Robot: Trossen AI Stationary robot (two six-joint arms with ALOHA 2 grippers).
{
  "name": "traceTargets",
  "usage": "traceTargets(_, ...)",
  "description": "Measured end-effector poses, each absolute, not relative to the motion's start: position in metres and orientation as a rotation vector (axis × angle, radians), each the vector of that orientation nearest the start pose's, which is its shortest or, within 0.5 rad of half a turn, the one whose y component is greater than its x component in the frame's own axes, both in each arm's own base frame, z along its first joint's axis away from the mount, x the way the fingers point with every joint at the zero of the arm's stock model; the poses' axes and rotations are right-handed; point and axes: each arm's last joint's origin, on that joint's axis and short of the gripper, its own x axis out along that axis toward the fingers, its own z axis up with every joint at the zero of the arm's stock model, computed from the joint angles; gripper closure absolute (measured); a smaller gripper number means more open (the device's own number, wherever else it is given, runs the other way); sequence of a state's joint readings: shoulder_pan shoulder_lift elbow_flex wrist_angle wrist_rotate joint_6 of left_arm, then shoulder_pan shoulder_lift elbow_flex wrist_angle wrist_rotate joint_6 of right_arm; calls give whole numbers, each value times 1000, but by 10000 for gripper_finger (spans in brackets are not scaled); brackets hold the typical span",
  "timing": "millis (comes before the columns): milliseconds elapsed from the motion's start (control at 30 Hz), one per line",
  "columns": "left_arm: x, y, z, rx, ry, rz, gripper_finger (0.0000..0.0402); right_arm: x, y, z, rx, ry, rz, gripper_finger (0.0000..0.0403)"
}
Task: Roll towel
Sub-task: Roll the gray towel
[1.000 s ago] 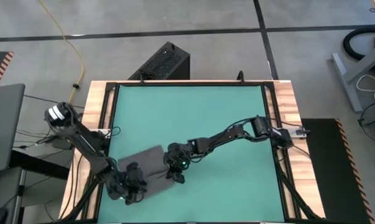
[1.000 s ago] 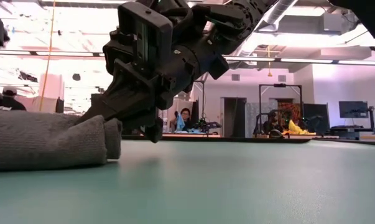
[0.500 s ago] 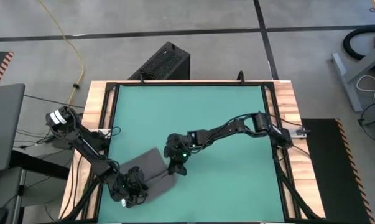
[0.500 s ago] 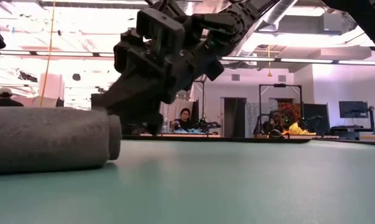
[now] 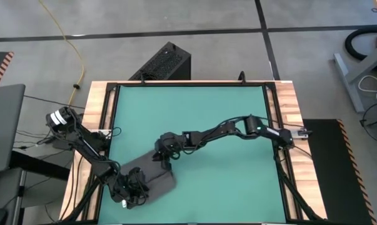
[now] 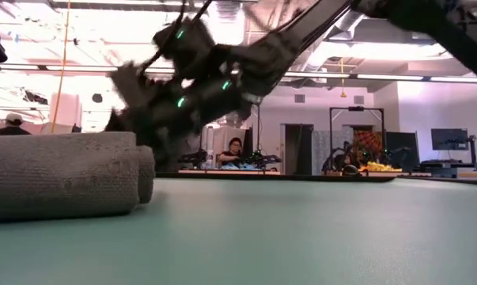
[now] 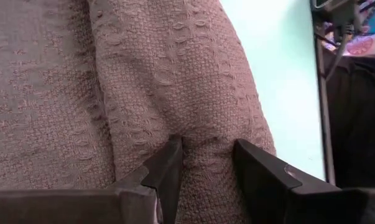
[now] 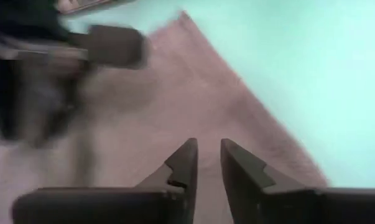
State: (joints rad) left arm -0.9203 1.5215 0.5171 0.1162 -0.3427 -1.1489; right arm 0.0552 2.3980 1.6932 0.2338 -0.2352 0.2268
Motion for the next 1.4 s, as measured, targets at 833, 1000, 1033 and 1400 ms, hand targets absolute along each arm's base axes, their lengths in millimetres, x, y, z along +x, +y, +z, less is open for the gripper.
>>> traceTargets(833,144,-190,138,-515,862,50,262,510,42,107,82,978,-149,382)
traceTargets(1000,145,-185,136,-485,866,89,262,505,56,116,43,984,-145,378)
traceTargets(1033,145,-184,136,-485,868,95,262,504,57,121,36,982,-140,371)
traceTargets(1400,147,-166,122,-576,824,37,262,451,53,188,29,879,-11,295)
